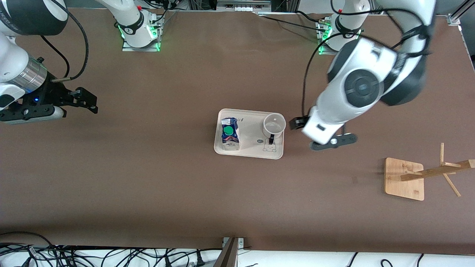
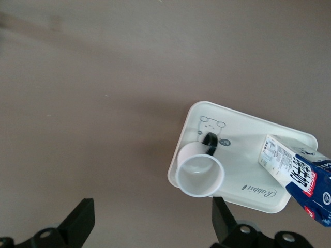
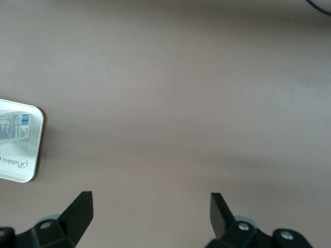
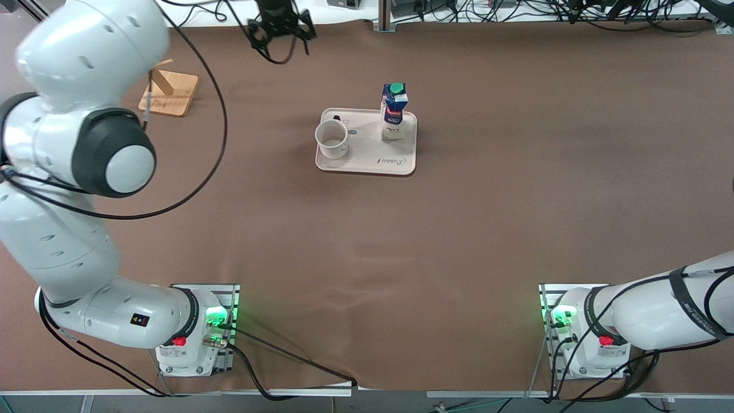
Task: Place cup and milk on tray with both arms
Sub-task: 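Open the left gripper and withdraw it from the mug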
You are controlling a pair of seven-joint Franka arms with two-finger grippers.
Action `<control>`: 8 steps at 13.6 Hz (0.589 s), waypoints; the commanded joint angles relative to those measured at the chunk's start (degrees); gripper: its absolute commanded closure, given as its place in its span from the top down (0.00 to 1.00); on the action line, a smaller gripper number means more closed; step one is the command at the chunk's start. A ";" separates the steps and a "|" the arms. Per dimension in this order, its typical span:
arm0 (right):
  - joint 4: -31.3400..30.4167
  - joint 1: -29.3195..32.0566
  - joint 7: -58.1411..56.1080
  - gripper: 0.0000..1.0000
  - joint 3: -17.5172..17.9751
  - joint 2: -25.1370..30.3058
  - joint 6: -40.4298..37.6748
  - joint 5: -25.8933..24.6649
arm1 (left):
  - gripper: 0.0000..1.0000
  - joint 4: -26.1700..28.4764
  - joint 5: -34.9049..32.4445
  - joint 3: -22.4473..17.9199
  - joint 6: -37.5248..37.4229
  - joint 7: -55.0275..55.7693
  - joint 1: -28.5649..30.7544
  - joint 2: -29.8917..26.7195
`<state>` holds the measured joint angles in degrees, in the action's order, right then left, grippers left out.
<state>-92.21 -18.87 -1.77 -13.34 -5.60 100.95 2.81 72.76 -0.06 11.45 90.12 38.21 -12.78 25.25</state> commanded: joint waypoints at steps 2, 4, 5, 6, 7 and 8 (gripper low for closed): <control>0.80 0.50 -0.96 1.00 -0.02 0.50 -1.10 -0.62 | 1.00 1.42 -0.56 1.03 -3.36 -11.71 8.09 -5.73; 1.59 0.50 -0.96 1.00 0.07 0.15 -1.54 -0.70 | 1.00 1.33 -1.17 0.68 -7.30 -18.93 10.48 -7.66; 1.59 0.50 -0.96 1.00 -0.02 0.07 -2.41 -0.70 | 1.00 1.42 -1.35 0.33 -8.63 -21.75 11.27 -8.81; 1.59 0.50 -0.78 1.00 -0.02 0.24 -3.47 -0.70 | 1.00 1.42 -1.44 -0.10 -8.73 -25.87 13.02 -9.51; 1.59 0.50 -0.87 1.00 0.07 0.24 -3.56 -0.79 | 1.00 1.50 -1.35 -0.02 -8.64 -30.00 15.56 -10.04; 1.59 0.32 -0.78 1.00 0.07 0.07 -3.65 -0.88 | 1.00 2.64 -1.35 -0.37 -7.68 -34.39 16.37 -11.09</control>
<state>-91.45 -18.74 -1.98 -13.59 -5.50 98.70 2.81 72.94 -0.09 11.09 82.06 11.27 1.24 17.02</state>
